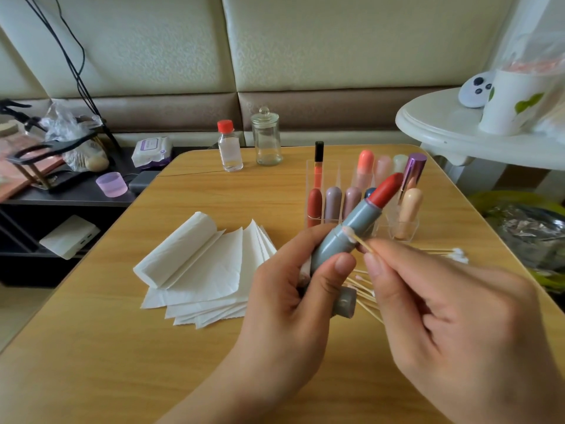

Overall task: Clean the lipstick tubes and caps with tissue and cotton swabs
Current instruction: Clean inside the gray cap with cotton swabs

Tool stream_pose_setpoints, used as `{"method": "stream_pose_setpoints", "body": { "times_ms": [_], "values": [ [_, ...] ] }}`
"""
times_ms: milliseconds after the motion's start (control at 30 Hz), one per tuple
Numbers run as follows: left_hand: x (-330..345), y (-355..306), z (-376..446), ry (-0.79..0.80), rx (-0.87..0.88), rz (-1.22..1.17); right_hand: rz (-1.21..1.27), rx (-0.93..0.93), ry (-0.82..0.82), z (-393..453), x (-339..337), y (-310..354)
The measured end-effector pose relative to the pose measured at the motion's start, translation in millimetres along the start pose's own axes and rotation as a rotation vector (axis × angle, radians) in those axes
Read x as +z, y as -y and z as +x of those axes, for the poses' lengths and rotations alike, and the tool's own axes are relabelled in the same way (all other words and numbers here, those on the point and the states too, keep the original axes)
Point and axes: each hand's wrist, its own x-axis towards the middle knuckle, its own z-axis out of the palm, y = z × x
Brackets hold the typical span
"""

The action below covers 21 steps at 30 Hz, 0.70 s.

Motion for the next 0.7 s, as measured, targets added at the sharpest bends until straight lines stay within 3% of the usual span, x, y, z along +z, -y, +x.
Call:
{"method": "stream_pose_setpoints", "body": {
  "times_ms": [200, 300, 400, 567, 700],
  "values": [
    [-4.9, -0.3, 1.7, 0.086, -0.118, -0.241, 0.103, 0.026, 0.035, 3.4, -4.2, 2.4],
    [-5.1, -1.8, 1.6, 0.106, -0.114, -0.218, 0.126, 0.032, 0.038, 3.6, -5.2, 1.1],
    [-4.2, -1.2, -0.4, 0.049, -0.042, -0.037, 0.124, 0.051, 0.052, 2.9, -4.4, 0.2],
    [-6.8, 2.3, 1.6, -0.064, 0.251, 0.492, 0.187, 0.139, 0.110, 3.1, -0.2, 2.7],
    [-10.6, 1.0, 3.5, -0.090, 0.401, 0.773, 0.277, 0.238, 0.119, 2.5, 1.6, 7.2]
  ]
}}
